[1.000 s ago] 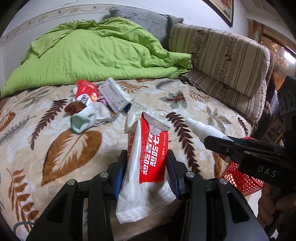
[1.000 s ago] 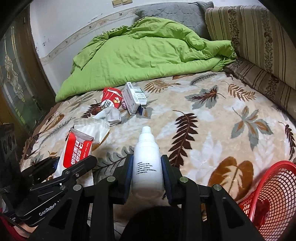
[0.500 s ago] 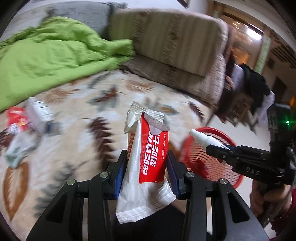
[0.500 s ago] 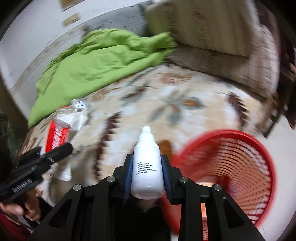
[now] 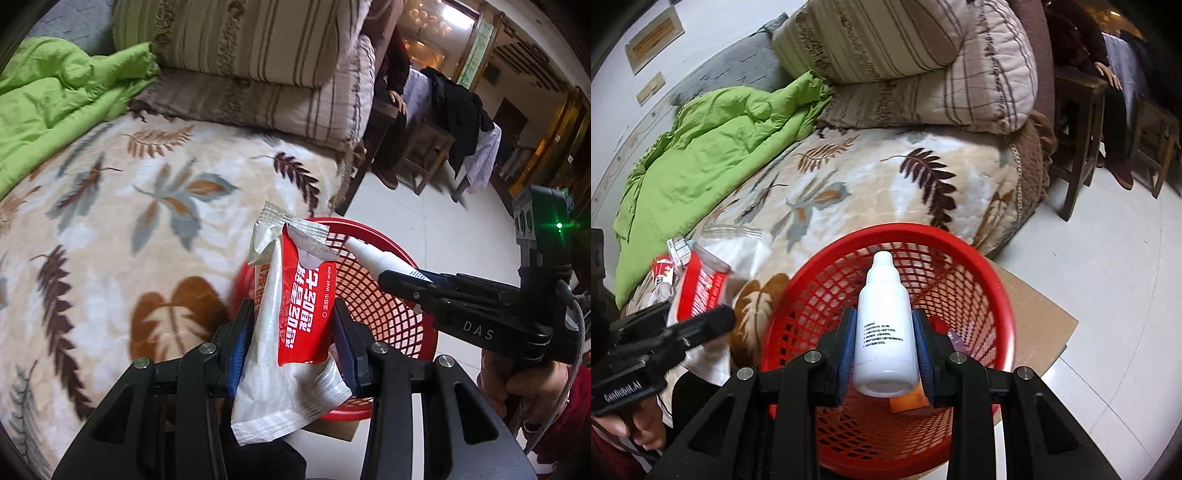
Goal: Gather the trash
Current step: 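Move both held items over the red wastebasket and open both tools, then withdraw both open tools from the wastebasket back toward the bed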
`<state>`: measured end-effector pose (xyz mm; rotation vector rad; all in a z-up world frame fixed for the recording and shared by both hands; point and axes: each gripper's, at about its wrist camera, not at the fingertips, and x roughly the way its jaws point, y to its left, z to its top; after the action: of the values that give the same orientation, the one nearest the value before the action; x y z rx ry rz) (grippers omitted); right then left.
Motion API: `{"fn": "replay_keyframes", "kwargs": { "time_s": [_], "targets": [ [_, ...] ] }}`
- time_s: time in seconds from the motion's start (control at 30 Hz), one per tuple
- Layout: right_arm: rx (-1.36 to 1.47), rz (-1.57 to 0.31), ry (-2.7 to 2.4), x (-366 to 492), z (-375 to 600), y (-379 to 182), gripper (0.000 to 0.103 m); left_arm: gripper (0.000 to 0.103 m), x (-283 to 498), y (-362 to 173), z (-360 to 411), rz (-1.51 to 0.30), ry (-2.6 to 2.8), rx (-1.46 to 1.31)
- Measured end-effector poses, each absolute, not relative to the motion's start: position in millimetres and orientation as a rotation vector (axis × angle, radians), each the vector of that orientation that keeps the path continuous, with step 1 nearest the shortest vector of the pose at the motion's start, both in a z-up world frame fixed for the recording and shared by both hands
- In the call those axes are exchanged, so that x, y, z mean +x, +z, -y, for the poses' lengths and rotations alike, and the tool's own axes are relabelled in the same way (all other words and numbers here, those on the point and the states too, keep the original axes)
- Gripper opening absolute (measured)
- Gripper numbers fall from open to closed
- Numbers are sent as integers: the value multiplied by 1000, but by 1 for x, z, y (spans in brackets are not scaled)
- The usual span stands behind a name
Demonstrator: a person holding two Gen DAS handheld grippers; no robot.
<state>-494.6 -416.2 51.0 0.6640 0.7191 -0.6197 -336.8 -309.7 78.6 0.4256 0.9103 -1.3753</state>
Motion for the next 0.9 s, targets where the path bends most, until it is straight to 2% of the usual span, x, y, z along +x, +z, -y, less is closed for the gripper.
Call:
{"fn": "replay_keyframes", "kwargs": {
  "time_s": [0.33, 0.37, 0.4, 0.47, 0.5, 0.6, 0.63, 0.9],
  "targets": [
    [686, -710, -636, -503, 426, 48, 33, 40, -344, 66, 335, -960, -1396, 443],
    [687, -710, -635, -503, 427, 48, 33, 42, -344, 66, 336, -958, -1388, 445],
    [686, -710, -635, -503, 428, 48, 33, 51, -344, 65, 336, -963, -1378, 446],
    [683, -709, -638, -502, 430, 49, 33, 60, -341, 65, 335, -967, -1382, 432],
    [682, -712, -647, -501, 430, 49, 35, 61, -340, 66, 333, -961, -1378, 427],
    [669, -708, -658, -500, 429, 53, 52, 61, -336, 68, 327, -954, -1362, 417],
    [663, -705, -660, -499, 428, 55, 54, 61, -334, 69, 323, -951, -1352, 410],
    [590, -744, -728, -489, 424, 66, 54, 61, -302, 76, 287, -940, -1240, 336]
  ]
}}
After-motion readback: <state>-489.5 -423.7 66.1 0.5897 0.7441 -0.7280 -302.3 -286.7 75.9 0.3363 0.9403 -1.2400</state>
